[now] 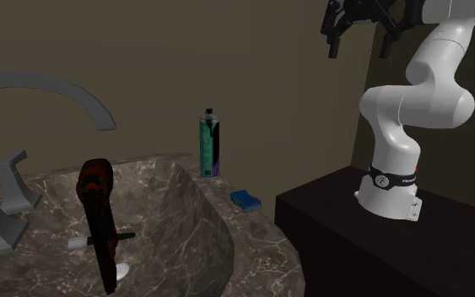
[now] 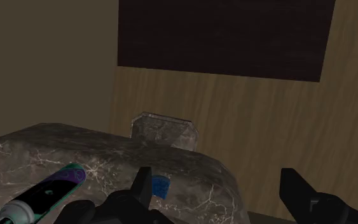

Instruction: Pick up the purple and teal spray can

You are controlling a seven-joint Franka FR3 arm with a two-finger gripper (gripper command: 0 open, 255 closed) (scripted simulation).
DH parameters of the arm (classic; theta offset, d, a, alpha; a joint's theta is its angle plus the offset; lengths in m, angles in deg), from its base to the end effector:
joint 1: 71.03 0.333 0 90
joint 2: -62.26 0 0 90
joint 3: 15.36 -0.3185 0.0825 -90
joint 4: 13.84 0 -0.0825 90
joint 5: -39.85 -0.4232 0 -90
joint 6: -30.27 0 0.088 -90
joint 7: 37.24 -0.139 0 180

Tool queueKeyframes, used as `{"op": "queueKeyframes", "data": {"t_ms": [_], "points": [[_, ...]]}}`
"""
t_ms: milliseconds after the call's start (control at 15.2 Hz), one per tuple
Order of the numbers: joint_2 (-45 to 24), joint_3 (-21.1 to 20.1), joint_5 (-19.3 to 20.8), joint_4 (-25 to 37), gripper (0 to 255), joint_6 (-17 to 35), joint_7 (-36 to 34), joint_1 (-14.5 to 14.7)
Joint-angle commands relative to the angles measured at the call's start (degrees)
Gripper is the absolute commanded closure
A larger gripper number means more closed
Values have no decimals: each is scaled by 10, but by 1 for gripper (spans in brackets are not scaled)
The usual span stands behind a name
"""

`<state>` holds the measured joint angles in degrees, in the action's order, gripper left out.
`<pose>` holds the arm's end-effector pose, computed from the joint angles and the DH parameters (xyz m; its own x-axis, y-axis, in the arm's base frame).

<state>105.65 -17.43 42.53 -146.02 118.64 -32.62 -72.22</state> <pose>0.3496 0.0013 0.5730 0.9964 0.0843 -0.0133 0.0850 -0.9939 0.0707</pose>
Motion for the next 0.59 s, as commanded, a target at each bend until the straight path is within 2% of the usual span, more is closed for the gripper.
{"op": "queueKeyframes", "data": {"t_ms": [0,528], "points": [[0,0,0,0,0,0,0,0],[-117,93,59,49,0,33,143,-16]]}}
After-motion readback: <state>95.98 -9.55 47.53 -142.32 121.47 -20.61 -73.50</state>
